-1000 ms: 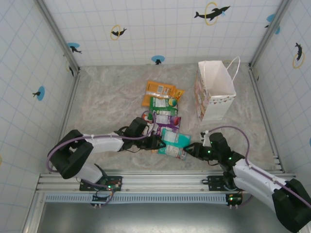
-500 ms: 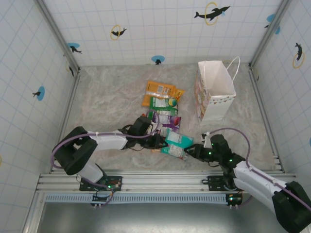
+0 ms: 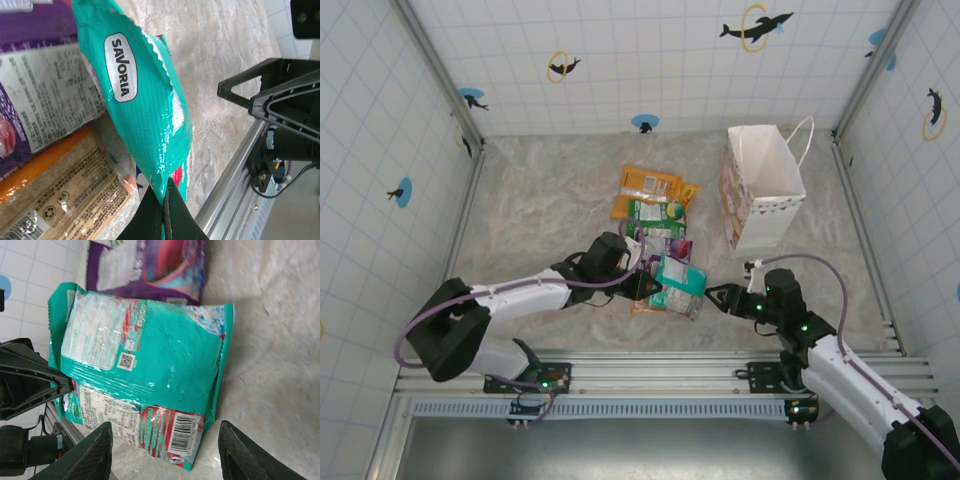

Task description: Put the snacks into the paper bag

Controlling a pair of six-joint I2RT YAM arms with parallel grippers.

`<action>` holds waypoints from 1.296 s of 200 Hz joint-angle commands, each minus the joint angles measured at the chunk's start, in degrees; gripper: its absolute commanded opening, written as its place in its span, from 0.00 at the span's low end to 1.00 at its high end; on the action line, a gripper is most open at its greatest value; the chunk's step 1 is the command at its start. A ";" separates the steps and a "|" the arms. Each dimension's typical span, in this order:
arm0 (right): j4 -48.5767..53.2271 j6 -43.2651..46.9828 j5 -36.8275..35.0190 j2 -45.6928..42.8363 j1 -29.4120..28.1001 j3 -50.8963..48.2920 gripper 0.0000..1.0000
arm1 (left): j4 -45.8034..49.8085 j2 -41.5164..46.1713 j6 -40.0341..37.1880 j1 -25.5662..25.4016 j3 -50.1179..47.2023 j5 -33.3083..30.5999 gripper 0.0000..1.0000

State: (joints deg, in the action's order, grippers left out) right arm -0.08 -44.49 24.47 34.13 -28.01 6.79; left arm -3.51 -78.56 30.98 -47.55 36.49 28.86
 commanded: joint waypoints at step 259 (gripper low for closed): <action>25.50 57.74 -4.27 18.00 -15.28 37.22 0.67 | 32.48 12.06 -65.21 -0.18 18.58 3.90 0.00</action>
State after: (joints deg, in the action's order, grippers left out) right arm 25.34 7.51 20.27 51.29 -42.61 41.06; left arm 27.44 -67.02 -28.16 -47.59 50.89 25.98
